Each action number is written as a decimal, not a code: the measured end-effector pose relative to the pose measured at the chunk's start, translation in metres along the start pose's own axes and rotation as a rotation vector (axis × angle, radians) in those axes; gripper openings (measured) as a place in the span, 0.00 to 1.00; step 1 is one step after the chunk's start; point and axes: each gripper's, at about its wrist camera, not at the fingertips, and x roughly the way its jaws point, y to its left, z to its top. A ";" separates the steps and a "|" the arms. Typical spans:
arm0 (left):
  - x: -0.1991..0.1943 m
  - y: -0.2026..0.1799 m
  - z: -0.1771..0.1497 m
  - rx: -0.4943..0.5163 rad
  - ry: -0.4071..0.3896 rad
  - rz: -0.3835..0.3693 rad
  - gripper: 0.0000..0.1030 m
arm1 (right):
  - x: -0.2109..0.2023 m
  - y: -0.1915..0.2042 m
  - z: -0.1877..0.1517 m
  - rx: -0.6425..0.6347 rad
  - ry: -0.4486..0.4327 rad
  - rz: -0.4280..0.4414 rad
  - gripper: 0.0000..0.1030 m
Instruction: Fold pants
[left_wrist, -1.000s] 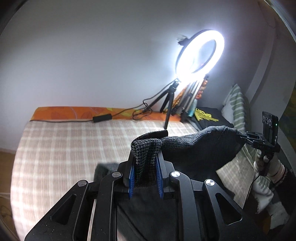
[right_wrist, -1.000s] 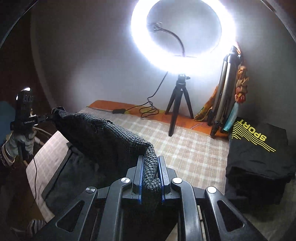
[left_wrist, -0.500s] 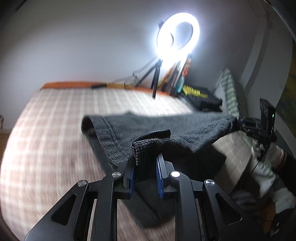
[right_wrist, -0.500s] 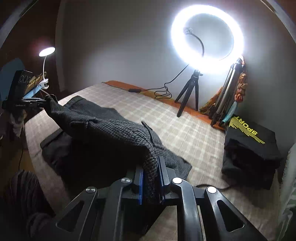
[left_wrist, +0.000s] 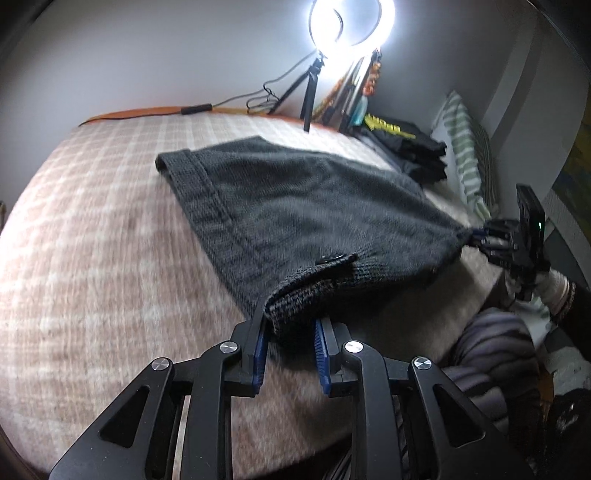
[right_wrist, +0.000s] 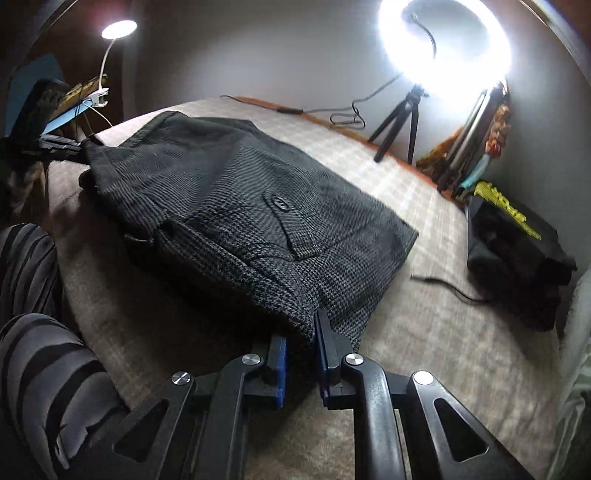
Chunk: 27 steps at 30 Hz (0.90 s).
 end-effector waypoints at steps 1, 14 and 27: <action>-0.003 -0.002 -0.002 0.016 0.009 0.009 0.24 | -0.001 -0.001 -0.001 0.008 0.007 0.008 0.24; -0.048 -0.003 0.035 0.084 -0.066 0.094 0.25 | -0.026 -0.079 0.023 0.307 -0.105 0.140 0.79; 0.083 0.007 0.105 0.084 0.018 0.151 0.25 | 0.116 -0.172 0.054 0.738 0.087 0.083 0.79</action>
